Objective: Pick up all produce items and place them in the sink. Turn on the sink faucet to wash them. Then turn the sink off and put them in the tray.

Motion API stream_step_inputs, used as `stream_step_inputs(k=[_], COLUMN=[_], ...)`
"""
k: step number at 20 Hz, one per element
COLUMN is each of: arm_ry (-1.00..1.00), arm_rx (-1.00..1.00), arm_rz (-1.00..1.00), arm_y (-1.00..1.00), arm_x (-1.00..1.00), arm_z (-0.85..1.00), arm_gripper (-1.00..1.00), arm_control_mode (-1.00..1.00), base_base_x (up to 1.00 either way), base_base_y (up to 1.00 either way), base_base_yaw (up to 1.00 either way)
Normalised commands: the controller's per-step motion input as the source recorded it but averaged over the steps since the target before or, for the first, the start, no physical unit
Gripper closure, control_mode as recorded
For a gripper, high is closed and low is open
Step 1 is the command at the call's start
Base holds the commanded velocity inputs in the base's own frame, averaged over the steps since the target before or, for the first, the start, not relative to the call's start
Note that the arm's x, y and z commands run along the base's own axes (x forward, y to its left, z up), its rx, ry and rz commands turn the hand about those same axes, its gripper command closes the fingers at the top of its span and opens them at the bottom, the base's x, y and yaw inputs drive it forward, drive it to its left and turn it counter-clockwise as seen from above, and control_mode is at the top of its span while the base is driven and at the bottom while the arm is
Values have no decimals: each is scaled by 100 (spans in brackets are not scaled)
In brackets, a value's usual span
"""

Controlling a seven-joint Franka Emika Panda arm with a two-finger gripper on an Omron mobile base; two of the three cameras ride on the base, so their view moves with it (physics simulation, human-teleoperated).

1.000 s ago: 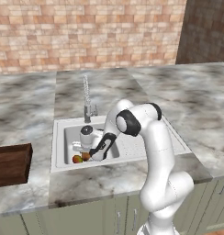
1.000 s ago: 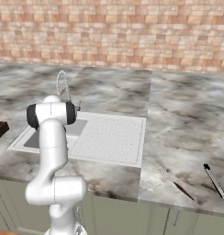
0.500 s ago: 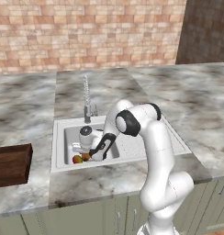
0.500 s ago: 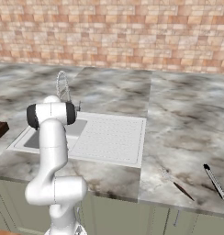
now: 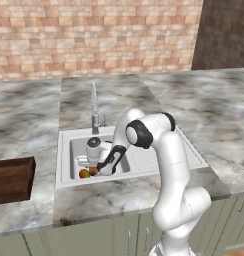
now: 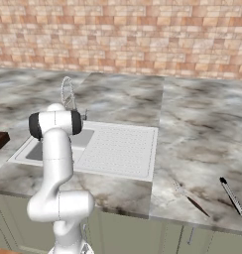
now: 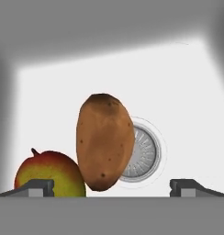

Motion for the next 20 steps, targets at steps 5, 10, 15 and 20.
stream_step_inputs(k=[5,10,15,20], arm_ry=[-2,-8,-6,-8], arm_rx=[0,0,0,0], arm_rz=[6,0,3,10], arm_y=[2,0,0,0], arm_x=[-15,-44,-36,-10], arm_z=[-11,0,0,0], arm_gripper=[-100,-100,-100,-100], arm_control_mode=[-100,-100,-100,-100], base_base_x=[0,0,0,0], base_base_y=[0,0,0,0], base_base_yaw=[0,0,0,0])
